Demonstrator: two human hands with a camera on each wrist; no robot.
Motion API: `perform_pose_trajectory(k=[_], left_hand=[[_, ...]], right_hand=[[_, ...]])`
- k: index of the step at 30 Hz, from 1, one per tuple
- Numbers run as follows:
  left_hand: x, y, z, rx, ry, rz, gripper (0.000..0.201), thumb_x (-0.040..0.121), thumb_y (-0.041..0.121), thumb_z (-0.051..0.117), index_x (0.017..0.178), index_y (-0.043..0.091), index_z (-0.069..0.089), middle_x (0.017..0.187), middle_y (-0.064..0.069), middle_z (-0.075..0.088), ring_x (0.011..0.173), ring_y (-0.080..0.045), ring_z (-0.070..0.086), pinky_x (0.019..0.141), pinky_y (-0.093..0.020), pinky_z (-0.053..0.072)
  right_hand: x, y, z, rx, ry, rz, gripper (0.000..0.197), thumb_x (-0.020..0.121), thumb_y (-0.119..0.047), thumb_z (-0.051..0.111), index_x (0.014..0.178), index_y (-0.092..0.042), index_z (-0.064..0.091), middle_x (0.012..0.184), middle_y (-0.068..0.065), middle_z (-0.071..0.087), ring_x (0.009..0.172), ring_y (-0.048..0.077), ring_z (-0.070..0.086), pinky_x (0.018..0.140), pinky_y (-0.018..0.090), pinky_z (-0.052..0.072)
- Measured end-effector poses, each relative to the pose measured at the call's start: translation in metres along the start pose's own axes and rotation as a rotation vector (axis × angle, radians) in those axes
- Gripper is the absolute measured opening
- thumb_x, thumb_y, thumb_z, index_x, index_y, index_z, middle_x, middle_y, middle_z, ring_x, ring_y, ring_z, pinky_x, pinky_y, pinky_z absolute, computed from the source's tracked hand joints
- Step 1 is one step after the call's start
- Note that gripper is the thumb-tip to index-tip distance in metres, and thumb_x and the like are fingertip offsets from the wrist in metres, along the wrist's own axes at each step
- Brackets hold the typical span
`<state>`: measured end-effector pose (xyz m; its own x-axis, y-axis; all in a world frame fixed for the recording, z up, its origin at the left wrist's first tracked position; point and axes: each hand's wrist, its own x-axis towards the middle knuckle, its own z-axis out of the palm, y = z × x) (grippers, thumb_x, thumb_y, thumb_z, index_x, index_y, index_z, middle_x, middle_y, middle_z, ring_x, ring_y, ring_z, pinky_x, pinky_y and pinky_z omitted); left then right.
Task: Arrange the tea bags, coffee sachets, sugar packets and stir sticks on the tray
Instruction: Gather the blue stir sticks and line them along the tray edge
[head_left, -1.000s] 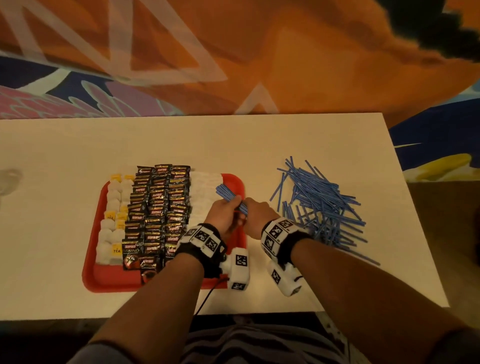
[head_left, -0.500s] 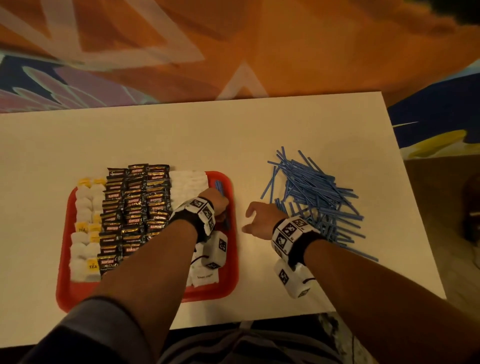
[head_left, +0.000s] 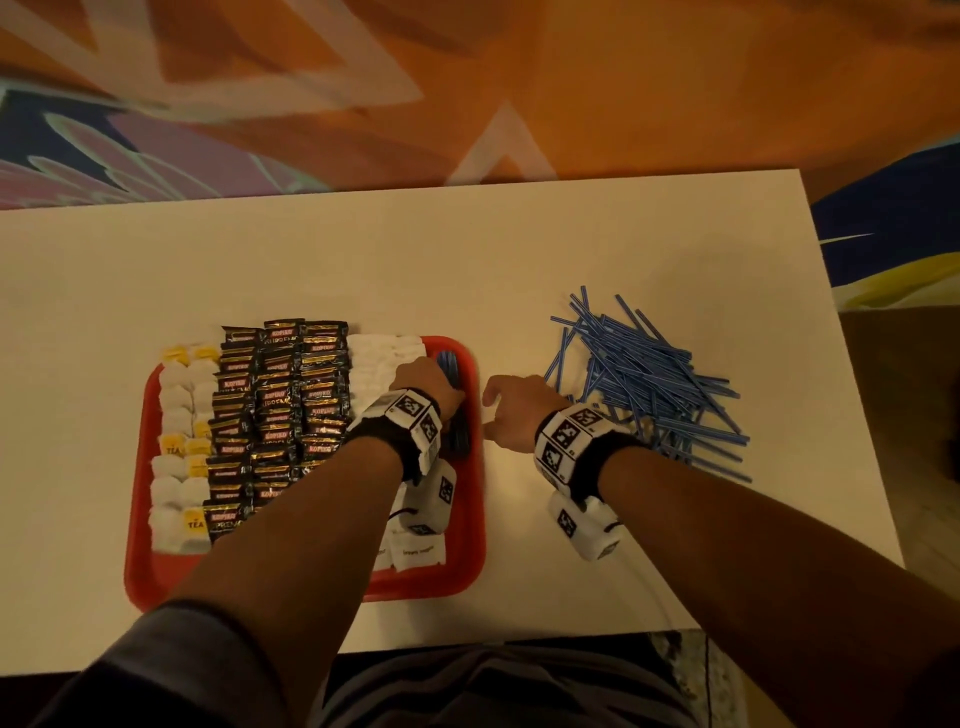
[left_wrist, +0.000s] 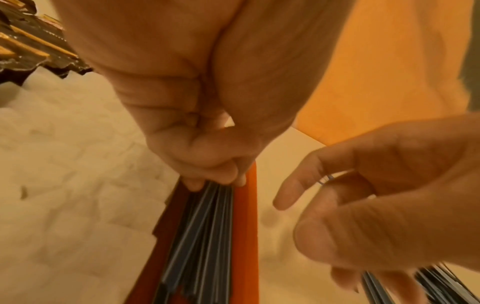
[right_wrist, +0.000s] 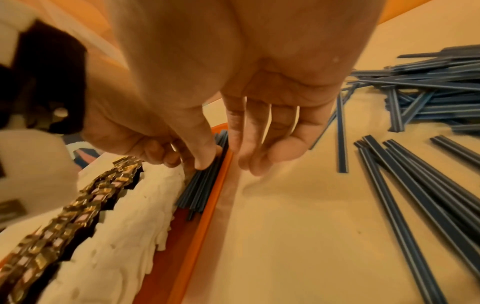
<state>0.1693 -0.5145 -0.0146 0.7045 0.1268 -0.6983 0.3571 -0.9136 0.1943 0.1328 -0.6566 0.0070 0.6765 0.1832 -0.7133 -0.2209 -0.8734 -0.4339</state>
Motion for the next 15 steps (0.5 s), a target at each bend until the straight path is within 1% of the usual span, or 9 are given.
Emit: perform_pose_trajectory(k=[3, 4, 6, 7, 8, 9, 11, 13, 15], left_hand=[[-0.002, -0.003, -0.004, 0.025, 0.021, 0.014, 0.045, 0.089, 0.032, 0.071, 0.120, 0.002, 0.061, 0.115, -0.017, 0.067, 0.100, -0.033, 0.068, 0.081, -0.036, 0.057], [-0.004, -0.004, -0.005, 0.028, 0.026, 0.021, 0.041, 0.089, 0.031, 0.071, 0.117, 0.001, 0.062, 0.113, -0.017, 0.067, 0.100, -0.033, 0.067, 0.077, -0.035, 0.056], [-0.007, -0.008, -0.008, 0.026, 0.044, 0.046, 0.030, 0.089, 0.026, 0.069, 0.108, 0.002, 0.066, 0.106, -0.017, 0.069, 0.093, -0.032, 0.067, 0.065, -0.033, 0.051], [-0.009, -0.011, -0.010, 0.035, 0.052, 0.070, 0.024, 0.089, 0.023, 0.067, 0.102, 0.003, 0.067, 0.103, -0.016, 0.070, 0.088, -0.030, 0.067, 0.061, -0.032, 0.047], [-0.011, -0.013, -0.012, 0.050, 0.062, 0.098, 0.018, 0.089, 0.020, 0.065, 0.097, 0.005, 0.068, 0.100, -0.015, 0.070, 0.084, -0.029, 0.065, 0.059, -0.031, 0.045], [-0.014, -0.016, -0.014, 0.062, 0.070, 0.127, 0.013, 0.089, 0.017, 0.062, 0.094, 0.006, 0.069, 0.098, -0.013, 0.070, 0.083, -0.028, 0.064, 0.059, -0.030, 0.044], [-0.021, -0.021, -0.017, 0.063, 0.078, 0.183, 0.015, 0.090, 0.012, 0.059, 0.095, 0.010, 0.072, 0.098, -0.011, 0.070, 0.087, -0.028, 0.065, 0.066, -0.032, 0.047], [-0.026, -0.026, -0.018, 0.058, 0.099, 0.243, 0.019, 0.091, 0.011, 0.057, 0.098, 0.013, 0.074, 0.100, -0.009, 0.071, 0.091, -0.028, 0.065, 0.073, -0.034, 0.051], [-0.029, -0.029, -0.017, 0.062, 0.121, 0.291, 0.022, 0.094, 0.012, 0.055, 0.102, 0.014, 0.075, 0.102, -0.008, 0.070, 0.090, -0.026, 0.064, 0.074, -0.034, 0.050]], right_hand=[[0.002, -0.011, -0.003, -0.107, 0.062, -0.093, 0.023, 0.087, -0.022, 0.062, 0.110, -0.017, 0.062, 0.103, 0.006, 0.066, 0.092, 0.029, 0.065, 0.080, 0.040, 0.057], [0.004, -0.015, -0.002, -0.146, 0.084, -0.121, 0.021, 0.088, -0.018, 0.059, 0.108, -0.018, 0.065, 0.103, 0.006, 0.066, 0.091, 0.029, 0.065, 0.079, 0.040, 0.057], [0.009, -0.020, 0.002, -0.196, 0.105, -0.181, 0.021, 0.086, -0.011, 0.057, 0.101, -0.019, 0.070, 0.101, 0.004, 0.066, 0.090, 0.028, 0.065, 0.072, 0.034, 0.054], [0.011, -0.021, 0.005, -0.221, 0.111, -0.211, 0.022, 0.085, -0.009, 0.058, 0.099, -0.020, 0.070, 0.102, 0.003, 0.066, 0.092, 0.028, 0.064, 0.069, 0.032, 0.051], [0.015, -0.022, 0.009, -0.245, 0.118, -0.244, 0.024, 0.085, -0.008, 0.058, 0.101, -0.021, 0.071, 0.107, 0.002, 0.064, 0.096, 0.026, 0.063, 0.070, 0.032, 0.050], [0.019, -0.022, 0.013, -0.265, 0.123, -0.277, 0.027, 0.086, -0.008, 0.059, 0.107, -0.021, 0.070, 0.114, 0.001, 0.061, 0.101, 0.025, 0.060, 0.074, 0.033, 0.050], [0.024, -0.022, 0.018, -0.252, 0.125, -0.293, 0.031, 0.090, -0.015, 0.057, 0.118, -0.022, 0.064, 0.126, -0.001, 0.053, 0.112, 0.024, 0.054, 0.080, 0.034, 0.048], [0.027, -0.021, 0.021, -0.303, 0.125, -0.298, 0.034, 0.092, -0.019, 0.054, 0.126, -0.024, 0.059, 0.135, -0.001, 0.046, 0.118, 0.026, 0.048, 0.082, 0.036, 0.048], [0.027, -0.020, 0.023, -0.362, 0.126, -0.299, 0.037, 0.092, -0.019, 0.056, 0.130, -0.024, 0.056, 0.144, 0.000, 0.038, 0.123, 0.027, 0.043, 0.086, 0.039, 0.050]])
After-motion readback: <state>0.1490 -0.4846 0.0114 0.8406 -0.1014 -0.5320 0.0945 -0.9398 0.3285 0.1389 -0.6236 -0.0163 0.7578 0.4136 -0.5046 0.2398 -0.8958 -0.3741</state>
